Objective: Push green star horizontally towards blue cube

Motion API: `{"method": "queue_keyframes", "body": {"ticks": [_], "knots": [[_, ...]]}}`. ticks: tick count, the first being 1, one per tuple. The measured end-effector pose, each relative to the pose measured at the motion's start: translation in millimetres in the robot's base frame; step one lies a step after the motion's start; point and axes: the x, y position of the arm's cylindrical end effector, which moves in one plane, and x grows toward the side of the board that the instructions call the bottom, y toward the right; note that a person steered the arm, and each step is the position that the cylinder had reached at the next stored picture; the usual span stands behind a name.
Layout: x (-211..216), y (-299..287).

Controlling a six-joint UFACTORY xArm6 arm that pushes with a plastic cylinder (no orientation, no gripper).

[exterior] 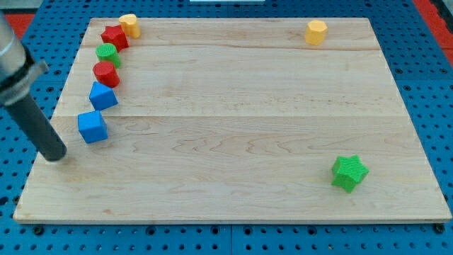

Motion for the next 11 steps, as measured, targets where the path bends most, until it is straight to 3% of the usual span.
{"method": "queue_keyframes", "body": {"ticks": [2, 3, 4, 5, 6, 7, 9, 11], "knots": [[-53.5, 237.1], [-58.7, 363.3], [-39.5, 439.3], [-1.6, 454.4], [48.0, 424.0], [44.8, 358.9], [-11.3, 211.6], [-22.9, 194.9]]}}
